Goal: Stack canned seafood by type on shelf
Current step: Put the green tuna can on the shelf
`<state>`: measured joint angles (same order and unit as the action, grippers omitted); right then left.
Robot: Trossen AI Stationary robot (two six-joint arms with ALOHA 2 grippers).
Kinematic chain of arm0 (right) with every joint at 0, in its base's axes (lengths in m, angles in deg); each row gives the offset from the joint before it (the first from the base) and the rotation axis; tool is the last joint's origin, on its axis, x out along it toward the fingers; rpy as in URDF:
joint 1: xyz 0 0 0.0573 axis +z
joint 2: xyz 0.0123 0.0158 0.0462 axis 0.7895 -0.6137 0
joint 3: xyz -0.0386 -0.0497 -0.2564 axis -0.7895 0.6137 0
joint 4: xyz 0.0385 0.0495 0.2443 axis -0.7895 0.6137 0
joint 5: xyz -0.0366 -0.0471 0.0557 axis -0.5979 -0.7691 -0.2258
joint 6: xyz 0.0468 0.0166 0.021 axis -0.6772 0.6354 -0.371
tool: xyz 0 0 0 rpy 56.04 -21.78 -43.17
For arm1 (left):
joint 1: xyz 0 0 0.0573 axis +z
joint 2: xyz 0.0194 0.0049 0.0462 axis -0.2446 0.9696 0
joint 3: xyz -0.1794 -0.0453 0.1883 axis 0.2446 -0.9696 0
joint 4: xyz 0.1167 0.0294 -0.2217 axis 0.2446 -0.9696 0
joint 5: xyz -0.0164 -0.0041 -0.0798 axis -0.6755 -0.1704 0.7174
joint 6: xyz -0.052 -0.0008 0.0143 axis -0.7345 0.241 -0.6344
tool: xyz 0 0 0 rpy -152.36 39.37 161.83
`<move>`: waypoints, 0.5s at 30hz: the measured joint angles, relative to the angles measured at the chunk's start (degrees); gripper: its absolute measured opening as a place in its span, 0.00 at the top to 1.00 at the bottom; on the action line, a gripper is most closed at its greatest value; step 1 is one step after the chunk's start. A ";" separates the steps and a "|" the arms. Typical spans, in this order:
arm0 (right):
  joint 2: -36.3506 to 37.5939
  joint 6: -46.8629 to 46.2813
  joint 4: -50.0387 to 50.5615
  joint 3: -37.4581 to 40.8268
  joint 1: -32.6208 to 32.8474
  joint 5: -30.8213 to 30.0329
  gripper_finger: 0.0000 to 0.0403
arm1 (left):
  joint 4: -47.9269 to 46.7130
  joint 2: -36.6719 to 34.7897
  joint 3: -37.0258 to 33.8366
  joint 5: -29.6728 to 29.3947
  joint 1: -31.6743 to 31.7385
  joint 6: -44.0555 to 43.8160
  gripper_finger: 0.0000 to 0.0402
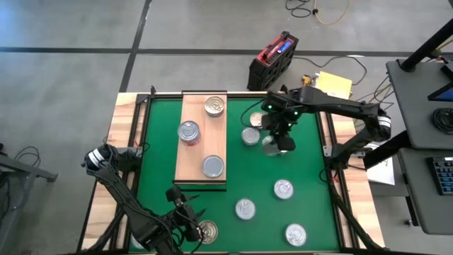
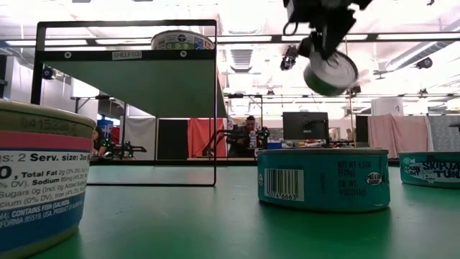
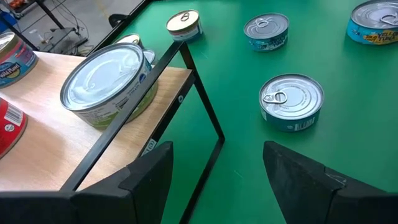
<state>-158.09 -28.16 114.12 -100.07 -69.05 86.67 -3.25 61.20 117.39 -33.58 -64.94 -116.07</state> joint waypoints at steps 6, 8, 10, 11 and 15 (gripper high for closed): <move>3.17 -10.35 -13.38 3.22 -0.02 5.56 0.67 | -0.01 0.00 0.00 -0.02 0.00 0.64 0.42; 3.98 -15.82 -20.32 4.86 -0.02 6.98 0.67 | 0.01 0.00 0.00 -0.02 0.07 1.62 0.42; 4.84 -19.25 -26.29 6.80 -0.02 9.01 0.67 | 0.02 0.00 0.00 0.00 0.07 2.01 0.42; 5.26 -20.49 -28.44 7.74 -0.02 9.95 0.67 | 0.00 0.00 -0.02 0.00 0.07 2.01 0.42; 7.82 -25.41 -35.54 12.61 0.00 10.52 0.66 | 0.39 0.00 0.00 1.00 -0.21 1.56 0.42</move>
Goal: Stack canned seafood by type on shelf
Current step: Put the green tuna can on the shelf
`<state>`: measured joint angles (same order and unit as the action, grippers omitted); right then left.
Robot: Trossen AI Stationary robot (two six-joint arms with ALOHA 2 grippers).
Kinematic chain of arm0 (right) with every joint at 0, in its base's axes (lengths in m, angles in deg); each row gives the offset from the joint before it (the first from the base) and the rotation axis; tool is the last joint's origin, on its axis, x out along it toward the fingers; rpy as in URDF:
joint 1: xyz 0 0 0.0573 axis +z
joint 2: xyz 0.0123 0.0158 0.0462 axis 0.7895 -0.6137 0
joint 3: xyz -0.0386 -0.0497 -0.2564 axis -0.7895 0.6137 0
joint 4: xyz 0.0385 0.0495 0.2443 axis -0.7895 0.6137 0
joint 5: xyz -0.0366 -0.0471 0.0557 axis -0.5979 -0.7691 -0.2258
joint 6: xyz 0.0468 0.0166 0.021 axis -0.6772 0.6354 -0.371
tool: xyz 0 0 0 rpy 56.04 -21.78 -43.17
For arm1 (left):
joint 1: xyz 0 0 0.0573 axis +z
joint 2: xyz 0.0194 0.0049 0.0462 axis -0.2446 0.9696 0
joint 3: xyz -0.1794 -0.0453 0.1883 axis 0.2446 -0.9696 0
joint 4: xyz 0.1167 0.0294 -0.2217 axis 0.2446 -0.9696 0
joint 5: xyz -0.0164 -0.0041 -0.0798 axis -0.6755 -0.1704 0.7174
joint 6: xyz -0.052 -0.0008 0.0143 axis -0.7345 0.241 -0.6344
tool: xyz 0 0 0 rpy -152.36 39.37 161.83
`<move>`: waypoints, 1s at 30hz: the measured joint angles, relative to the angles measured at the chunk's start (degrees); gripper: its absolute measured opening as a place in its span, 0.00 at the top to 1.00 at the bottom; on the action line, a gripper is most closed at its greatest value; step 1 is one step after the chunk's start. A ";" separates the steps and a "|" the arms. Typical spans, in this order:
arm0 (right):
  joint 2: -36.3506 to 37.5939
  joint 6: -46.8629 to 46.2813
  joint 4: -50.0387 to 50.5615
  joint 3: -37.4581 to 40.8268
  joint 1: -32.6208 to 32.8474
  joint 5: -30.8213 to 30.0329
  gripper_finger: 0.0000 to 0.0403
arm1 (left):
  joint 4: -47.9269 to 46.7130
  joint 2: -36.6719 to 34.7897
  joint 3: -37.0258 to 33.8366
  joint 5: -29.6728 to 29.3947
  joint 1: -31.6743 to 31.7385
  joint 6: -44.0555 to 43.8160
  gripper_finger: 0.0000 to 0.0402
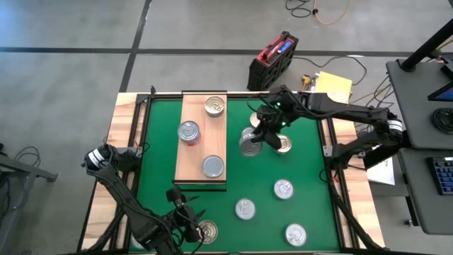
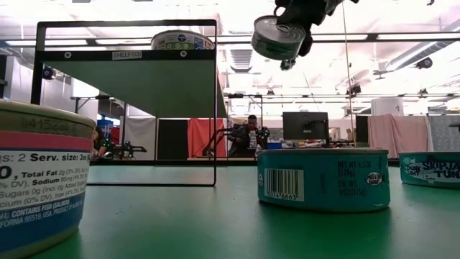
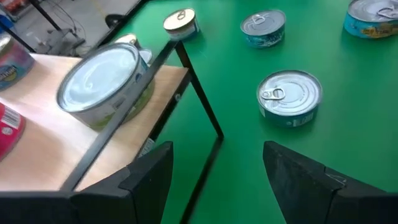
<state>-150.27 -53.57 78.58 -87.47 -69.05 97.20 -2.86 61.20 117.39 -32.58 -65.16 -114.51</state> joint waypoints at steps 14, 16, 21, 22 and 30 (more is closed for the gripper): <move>1.03 -43.46 -63.81 28.24 -0.02 -2.36 0.67 | -2.87 0.00 3.61 2.63 -0.35 6.45 0.42; -1.28 -46.80 -66.82 29.55 -0.02 -3.98 0.67 | -4.88 0.00 4.56 4.04 -0.35 6.15 0.42; -6.35 -50.51 -70.21 29.46 -0.02 -4.68 0.67 | -9.25 0.00 7.85 5.75 -0.44 6.02 0.42; -7.19 -50.99 -71.05 29.18 -0.02 -4.71 0.67 | -10.04 0.00 8.49 6.19 -0.46 6.01 0.42; -11.25 -53.04 -71.04 27.47 -0.02 -5.90 0.67 | -14.59 -0.02 11.37 10.10 -0.77 6.01 0.42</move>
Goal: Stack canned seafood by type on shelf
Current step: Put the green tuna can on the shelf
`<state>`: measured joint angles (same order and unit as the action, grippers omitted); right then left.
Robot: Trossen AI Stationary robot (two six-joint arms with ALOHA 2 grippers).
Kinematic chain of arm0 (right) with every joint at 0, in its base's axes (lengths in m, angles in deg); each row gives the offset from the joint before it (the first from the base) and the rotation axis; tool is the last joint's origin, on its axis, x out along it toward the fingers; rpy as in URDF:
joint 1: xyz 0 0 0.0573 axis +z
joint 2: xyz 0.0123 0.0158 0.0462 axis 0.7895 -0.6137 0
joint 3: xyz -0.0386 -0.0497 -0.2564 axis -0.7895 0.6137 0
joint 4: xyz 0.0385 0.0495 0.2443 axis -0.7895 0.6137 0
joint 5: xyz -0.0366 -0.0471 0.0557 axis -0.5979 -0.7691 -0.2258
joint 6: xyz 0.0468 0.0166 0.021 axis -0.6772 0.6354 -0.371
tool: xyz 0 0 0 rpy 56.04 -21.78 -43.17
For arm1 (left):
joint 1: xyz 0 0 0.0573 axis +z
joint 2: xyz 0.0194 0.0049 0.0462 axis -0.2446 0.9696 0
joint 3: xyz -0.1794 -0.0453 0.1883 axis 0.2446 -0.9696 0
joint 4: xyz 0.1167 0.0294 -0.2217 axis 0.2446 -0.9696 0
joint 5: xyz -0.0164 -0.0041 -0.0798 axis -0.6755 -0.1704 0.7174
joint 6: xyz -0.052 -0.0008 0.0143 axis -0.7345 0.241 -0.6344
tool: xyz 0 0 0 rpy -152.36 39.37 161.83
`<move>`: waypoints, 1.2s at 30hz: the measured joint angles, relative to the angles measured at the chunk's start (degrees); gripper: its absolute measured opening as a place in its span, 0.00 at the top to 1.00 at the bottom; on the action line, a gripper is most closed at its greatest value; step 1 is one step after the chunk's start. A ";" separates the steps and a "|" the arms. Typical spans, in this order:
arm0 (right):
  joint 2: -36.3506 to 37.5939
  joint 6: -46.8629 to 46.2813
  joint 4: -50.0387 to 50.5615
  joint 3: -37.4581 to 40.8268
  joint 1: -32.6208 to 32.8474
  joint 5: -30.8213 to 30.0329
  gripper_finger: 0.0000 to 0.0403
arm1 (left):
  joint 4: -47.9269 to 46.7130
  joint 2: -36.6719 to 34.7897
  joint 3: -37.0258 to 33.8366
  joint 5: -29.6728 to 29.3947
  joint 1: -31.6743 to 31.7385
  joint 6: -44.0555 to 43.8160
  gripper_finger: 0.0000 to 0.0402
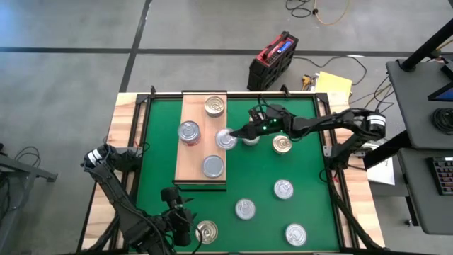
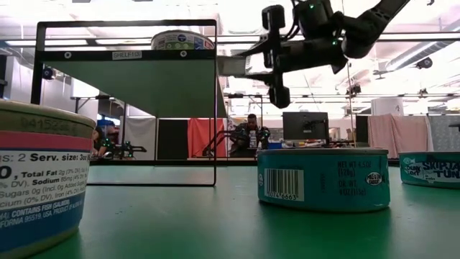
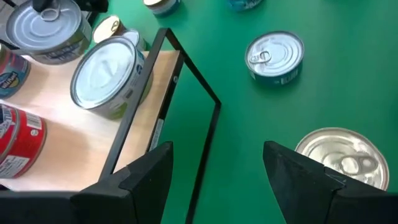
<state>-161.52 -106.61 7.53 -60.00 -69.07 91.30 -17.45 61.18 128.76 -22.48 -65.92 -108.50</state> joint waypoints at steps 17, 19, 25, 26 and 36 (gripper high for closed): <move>-1.46 -4.02 0.35 -0.22 -0.11 -4.56 0.62 | -1.44 -0.02 0.33 4.08 -0.31 -1.71 0.42; -1.46 -4.06 0.33 -0.22 -0.09 -4.88 0.61 | -1.46 -0.03 0.33 4.02 -0.29 -1.71 0.42; -1.46 -4.08 0.46 -0.54 -0.03 -6.09 0.63 | -1.42 -0.03 0.33 3.95 -0.29 -1.71 0.42; -1.46 -4.08 0.39 -0.72 0.11 -6.30 0.62 | -1.42 -0.04 0.33 3.95 -0.29 -1.72 0.42; -1.44 -3.95 0.63 -2.06 0.76 -9.80 0.49 | -1.30 -0.02 0.33 3.33 -0.27 -1.73 0.42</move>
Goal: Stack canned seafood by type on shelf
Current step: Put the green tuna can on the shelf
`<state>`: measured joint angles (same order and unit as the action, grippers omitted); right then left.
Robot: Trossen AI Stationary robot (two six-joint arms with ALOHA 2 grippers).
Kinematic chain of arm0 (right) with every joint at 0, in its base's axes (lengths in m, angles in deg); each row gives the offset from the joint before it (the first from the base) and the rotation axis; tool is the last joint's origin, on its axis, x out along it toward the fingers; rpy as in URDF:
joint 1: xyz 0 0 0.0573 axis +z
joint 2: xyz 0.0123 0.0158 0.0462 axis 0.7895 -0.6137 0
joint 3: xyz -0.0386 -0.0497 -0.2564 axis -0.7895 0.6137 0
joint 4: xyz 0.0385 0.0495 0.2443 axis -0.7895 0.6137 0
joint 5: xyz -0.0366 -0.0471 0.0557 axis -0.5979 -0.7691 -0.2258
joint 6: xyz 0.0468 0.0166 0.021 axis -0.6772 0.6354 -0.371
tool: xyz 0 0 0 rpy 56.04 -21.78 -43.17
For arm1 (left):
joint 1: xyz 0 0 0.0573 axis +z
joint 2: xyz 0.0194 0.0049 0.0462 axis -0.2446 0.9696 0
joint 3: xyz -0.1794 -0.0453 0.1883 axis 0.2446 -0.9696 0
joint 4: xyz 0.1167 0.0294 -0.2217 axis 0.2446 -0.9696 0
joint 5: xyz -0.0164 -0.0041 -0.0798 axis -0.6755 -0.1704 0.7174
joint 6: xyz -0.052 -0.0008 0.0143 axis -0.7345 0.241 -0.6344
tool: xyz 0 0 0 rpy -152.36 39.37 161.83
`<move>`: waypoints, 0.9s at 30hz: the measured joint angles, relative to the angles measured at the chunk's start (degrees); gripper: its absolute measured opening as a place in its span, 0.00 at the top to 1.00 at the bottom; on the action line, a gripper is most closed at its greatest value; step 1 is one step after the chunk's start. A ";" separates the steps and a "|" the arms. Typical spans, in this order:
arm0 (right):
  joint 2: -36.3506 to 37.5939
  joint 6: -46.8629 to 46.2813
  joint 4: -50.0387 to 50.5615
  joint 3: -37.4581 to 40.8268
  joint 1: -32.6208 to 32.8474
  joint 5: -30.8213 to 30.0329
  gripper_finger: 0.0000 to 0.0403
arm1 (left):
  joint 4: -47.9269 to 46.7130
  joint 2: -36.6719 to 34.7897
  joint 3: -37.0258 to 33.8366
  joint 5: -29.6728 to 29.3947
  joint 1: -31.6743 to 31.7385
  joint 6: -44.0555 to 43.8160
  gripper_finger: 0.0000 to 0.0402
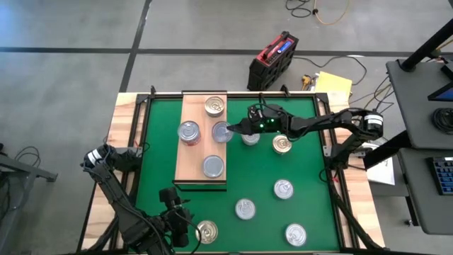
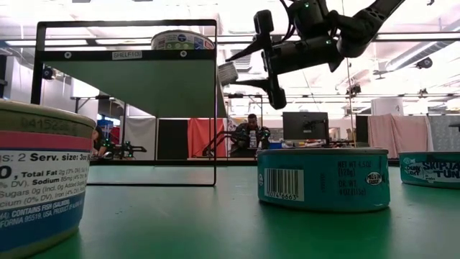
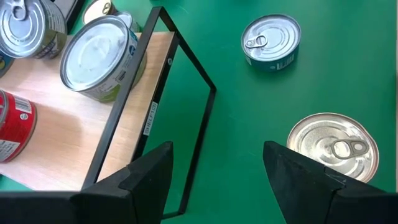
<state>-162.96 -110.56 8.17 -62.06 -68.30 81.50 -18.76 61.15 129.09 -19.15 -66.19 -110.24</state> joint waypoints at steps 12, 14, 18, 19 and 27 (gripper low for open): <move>0.00 2.32 1.47 0.02 0.43 -0.59 0.35 | 0.03 -0.02 0.00 -1.03 0.00 -0.07 0.42; 0.00 2.99 1.42 0.02 0.54 -0.73 0.32 | 0.01 -0.02 0.00 -1.06 0.00 -0.07 0.42; 0.00 5.39 2.99 -0.57 0.70 -2.18 0.29 | 0.02 -0.02 0.00 -1.76 -0.02 -0.04 0.42; 0.00 6.47 3.83 -1.13 0.79 -2.65 0.29 | 0.03 -0.02 0.00 -2.14 0.00 -0.04 0.42; 0.00 13.18 10.11 -5.93 3.69 -10.07 0.28 | 0.01 -0.01 -0.02 -2.52 -0.02 -0.48 0.42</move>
<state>-162.96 -97.37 18.28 -67.99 -64.61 71.43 -18.75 61.14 129.07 -21.67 -66.21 -110.72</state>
